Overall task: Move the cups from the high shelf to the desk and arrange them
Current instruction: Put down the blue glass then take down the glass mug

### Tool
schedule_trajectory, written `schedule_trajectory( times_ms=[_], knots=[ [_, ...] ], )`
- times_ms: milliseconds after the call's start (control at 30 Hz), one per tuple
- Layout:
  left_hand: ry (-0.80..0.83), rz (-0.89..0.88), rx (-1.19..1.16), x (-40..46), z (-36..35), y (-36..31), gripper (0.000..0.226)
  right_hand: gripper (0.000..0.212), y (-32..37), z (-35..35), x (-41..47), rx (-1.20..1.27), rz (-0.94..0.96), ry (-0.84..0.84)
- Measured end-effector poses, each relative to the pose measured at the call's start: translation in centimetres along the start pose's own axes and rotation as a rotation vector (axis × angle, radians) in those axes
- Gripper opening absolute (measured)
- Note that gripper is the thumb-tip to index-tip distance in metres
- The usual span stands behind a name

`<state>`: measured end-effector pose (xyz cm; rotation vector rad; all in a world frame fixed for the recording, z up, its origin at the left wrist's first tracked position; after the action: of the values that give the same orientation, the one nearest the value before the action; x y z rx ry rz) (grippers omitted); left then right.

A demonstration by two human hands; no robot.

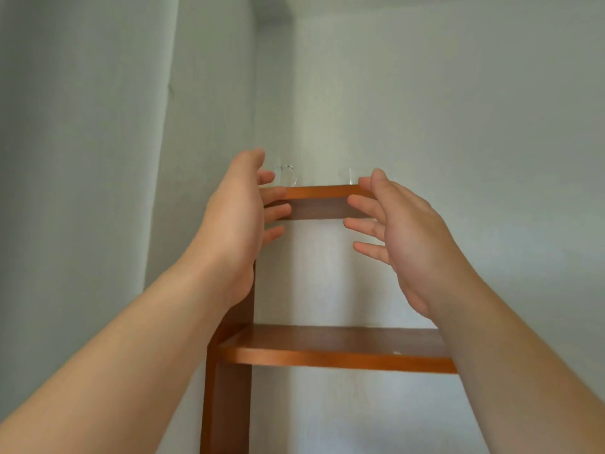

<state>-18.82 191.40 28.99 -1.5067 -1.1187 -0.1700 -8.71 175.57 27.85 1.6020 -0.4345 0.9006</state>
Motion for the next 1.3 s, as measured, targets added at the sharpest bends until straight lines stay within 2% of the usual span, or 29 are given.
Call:
schedule_trajectory(
  times_ms=[167, 333, 600, 800, 1033, 1133, 1233, 1300],
  knots=[
    [-0.04, -0.017, 0.077, 3.9, -1.0, -2.5, 0.044, 0.047, 1.7, -0.7, 5.5, 0.042, 0.013, 0.134],
    [-0.067, -0.008, 0.173, 6.8, -1.9, -4.2, 0.05, 0.043, 3.0, -1.2, 10.5, 0.025, 0.011, 0.249],
    [-0.126, -0.006, 0.352, 10.6, -2.0, -5.3, 0.055, 0.051, 3.1, -4.9, 16.0, 0.061, -0.024, 0.388],
    [-0.158, 0.002, 0.458, 14.4, -2.1, -5.4, 0.06, 0.053, 2.4, -7.2, 19.2, -0.025, -0.07, 0.392],
    [-0.158, 0.102, 0.561, 18.4, -2.3, -3.4, 0.075, 0.052, 1.4, -8.3, 23.0, -0.12, -0.092, 0.32],
    [-0.188, 0.132, 0.583, 20.1, -1.3, -2.6, 0.072, 0.054, 0.4, -8.8, 24.2, -0.131, -0.104, 0.298],
    [-0.216, 0.152, 0.578, 21.7, -0.4, -2.2, 0.056, 0.055, -0.6, -9.3, 25.1, -0.136, -0.113, 0.286],
    [-0.198, 0.175, 0.573, 22.8, 0.1, -1.7, 0.071, 0.056, -0.8, -9.4, 25.5, -0.132, -0.117, 0.285]
  ],
)
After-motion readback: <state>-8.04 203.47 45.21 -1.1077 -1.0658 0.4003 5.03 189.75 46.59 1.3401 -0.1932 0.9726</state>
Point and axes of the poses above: each hand's wrist, its own x-axis towards the middle knuckle, its own z-axis out of the back of the hand, y = z × x, the point moved 4 cm from there along x, towards the middle knuckle, and after that the axes turned 4 degrees about -x, right-handed, at the moved point
